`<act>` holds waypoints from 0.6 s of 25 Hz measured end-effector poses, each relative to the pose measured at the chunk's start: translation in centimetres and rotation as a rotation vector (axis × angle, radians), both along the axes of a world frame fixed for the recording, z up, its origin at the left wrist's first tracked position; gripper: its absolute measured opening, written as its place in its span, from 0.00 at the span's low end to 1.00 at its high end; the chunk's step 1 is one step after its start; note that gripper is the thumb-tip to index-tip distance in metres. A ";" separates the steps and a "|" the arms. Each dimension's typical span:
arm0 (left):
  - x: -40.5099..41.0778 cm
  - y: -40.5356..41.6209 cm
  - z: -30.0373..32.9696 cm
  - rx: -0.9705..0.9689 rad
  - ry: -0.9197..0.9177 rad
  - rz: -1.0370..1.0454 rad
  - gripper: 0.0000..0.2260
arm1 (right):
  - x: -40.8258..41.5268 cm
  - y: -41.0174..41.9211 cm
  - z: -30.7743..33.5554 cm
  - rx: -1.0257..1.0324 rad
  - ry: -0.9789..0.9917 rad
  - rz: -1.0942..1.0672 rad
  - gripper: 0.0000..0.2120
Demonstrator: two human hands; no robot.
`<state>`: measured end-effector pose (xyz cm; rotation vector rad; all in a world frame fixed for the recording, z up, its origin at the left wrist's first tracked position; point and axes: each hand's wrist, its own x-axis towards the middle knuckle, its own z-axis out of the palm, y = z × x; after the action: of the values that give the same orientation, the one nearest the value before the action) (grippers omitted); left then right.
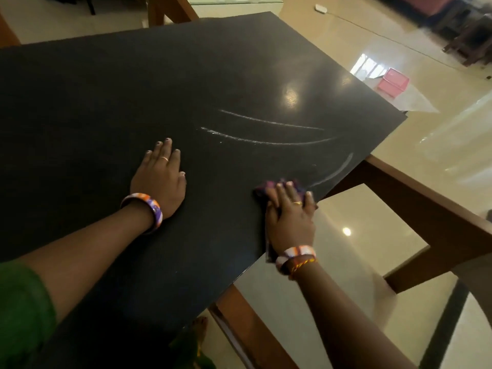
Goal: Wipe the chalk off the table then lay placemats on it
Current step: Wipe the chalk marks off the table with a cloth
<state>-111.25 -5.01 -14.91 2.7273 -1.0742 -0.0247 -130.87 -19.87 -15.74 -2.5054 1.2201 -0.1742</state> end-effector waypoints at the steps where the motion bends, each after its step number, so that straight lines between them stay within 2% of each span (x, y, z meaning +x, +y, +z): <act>1: -0.4 -1.5 0.0 -0.066 -0.008 -0.072 0.21 | -0.6 1.6 -0.1 -0.022 0.045 0.054 0.24; 4: -1.8 -5.0 -0.3 -0.272 -0.089 -0.462 0.16 | -1.4 -0.1 0.5 -0.027 0.093 0.140 0.25; 6: -2.8 -6.9 -0.4 -0.259 -0.062 -0.636 0.14 | -1.0 -5.6 0.7 0.051 0.017 0.038 0.22; 8: -3.1 -7.9 -0.6 -0.242 0.003 -0.662 0.15 | 0.0 -11.1 1.2 0.197 -0.034 -0.151 0.21; 10: -2.8 -8.2 -0.9 -0.248 0.049 -0.633 0.15 | 1.0 -13.0 1.5 0.254 -0.040 -0.285 0.22; 12: -2.8 -8.1 -1.1 -0.270 0.051 -0.623 0.15 | 1.0 -10.8 1.3 0.244 -0.081 -0.273 0.21; 15: -2.9 -8.2 -0.8 -0.247 0.063 -0.607 0.14 | -0.7 -2.9 0.2 0.141 -0.116 -0.155 0.21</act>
<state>-114.20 -13.25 -15.67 2.0855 -1.7101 -0.0651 -131.60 -22.78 -15.55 -2.2495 1.3296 -0.2586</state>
